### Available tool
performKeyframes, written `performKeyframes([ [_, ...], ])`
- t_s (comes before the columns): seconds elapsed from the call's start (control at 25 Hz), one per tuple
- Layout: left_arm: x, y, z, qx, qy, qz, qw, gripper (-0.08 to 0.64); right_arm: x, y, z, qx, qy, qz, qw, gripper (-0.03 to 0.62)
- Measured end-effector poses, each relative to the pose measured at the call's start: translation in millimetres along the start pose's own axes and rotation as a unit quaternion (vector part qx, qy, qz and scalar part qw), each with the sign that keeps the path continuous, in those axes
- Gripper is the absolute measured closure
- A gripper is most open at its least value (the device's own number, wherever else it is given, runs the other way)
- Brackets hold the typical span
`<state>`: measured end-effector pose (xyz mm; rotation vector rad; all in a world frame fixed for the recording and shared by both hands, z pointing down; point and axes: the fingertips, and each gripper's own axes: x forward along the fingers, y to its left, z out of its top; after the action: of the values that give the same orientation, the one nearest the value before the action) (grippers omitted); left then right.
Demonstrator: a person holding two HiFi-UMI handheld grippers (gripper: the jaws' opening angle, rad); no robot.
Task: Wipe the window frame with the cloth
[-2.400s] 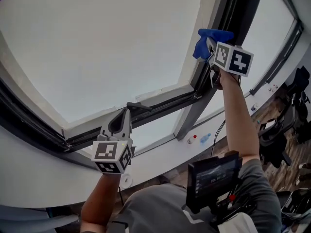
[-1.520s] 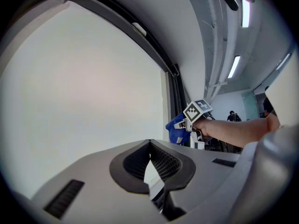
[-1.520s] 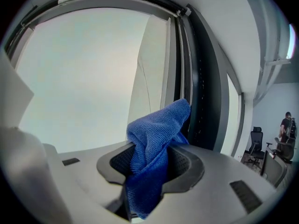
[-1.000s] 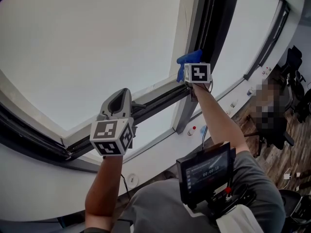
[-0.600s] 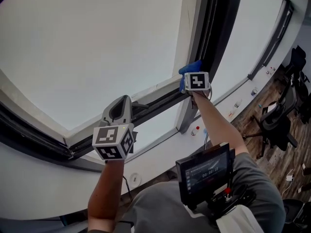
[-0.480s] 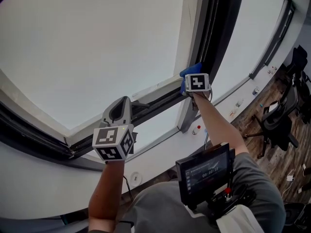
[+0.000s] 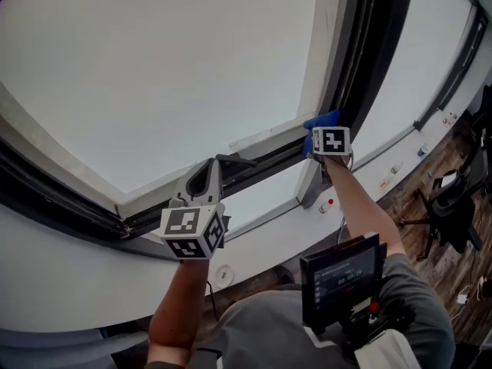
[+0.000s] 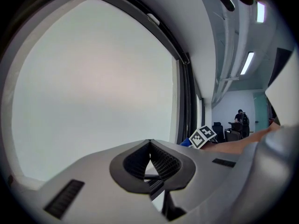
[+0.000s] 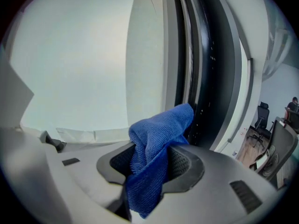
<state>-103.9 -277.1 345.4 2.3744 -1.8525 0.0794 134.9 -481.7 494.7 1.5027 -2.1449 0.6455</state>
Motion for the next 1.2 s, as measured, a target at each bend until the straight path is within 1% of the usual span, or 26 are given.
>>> performKeyframes([
  [0.04, -1, -2, 2, 0.002, -0.004, -0.002, 1.0, 0.552, -13, 2, 1, 0.002, -0.003, 0.004, 1.0, 0.431],
  [0.08, -3, -1, 6, 0.004, -0.009, 0.0, 1.0, 0.552, -27, 1, 12, -0.012, -0.023, -0.007, 1.0, 0.431],
  [0.12, -9, 4, 11, 0.007, -0.015, 0.01, 0.9998, 0.552, -39, 4, 32, -0.038, -0.058, -0.017, 0.997, 0.431],
  [0.16, -17, 14, 18, 0.01, -0.022, 0.025, 0.9994, 0.551, -50, 18, 52, -0.06, -0.092, -0.011, 0.994, 0.431],
  [0.2, -26, 24, 25, 0.01, -0.03, 0.041, 0.9987, 0.552, -62, 39, 68, -0.071, -0.117, 0.012, 0.99, 0.431],
  [0.24, -35, 33, 33, 0.01, -0.038, 0.056, 0.9977, 0.551, -76, 64, 80, -0.076, -0.135, 0.042, 0.987, 0.431],
  [0.32, -56, 47, 50, 0.01, -0.051, 0.08, 0.9954, 0.552, -108, 111, 95, -0.077, -0.155, 0.112, 0.979, 0.431],
  [0.4, -83, 62, 68, 0.013, -0.065, 0.109, 0.9918, 0.552, -134, 161, 107, -0.08, -0.168, 0.182, 0.965, 0.431],
  [0.48, -116, 82, 87, 0.017, -0.084, 0.154, 0.9844, 0.552, -156, 220, 120, -0.094, -0.178, 0.253, 0.946, 0.431],
  [0.6, -172, 114, 112, 0.032, -0.101, 0.231, 0.9671, 0.552, -184, 319, 135, -0.116, -0.188, 0.358, 0.907, 0.431],
  [0.72, -218, 134, 123, 0.037, -0.1, 0.283, 0.9531, 0.552, -210, 401, 141, -0.125, -0.185, 0.435, 0.872, 0.431],
  [0.88, -267, 151, 129, 0.043, -0.088, 0.335, 0.9371, 0.552, -237, 496, 146, -0.145, -0.187, 0.505, 0.83, 0.431],
  [1.04, -294, 155, 133, 0.053, -0.079, 0.365, 0.9262, 0.552, -262, 565, 147, -0.139, -0.177, 0.564, 0.795, 0.431],
  [1.12, -304, 154, 134, 0.06, -0.077, 0.378, 0.9205, 0.552, -272, 590, 150, -0.133, -0.178, 0.586, 0.779, 0.431],
  [1.2, -318, 156, 136, 0.063, -0.076, 0.391, 0.9152, 0.552, -284, 616, 156, -0.129, -0.184, 0.6, 0.768, 0.431],
])
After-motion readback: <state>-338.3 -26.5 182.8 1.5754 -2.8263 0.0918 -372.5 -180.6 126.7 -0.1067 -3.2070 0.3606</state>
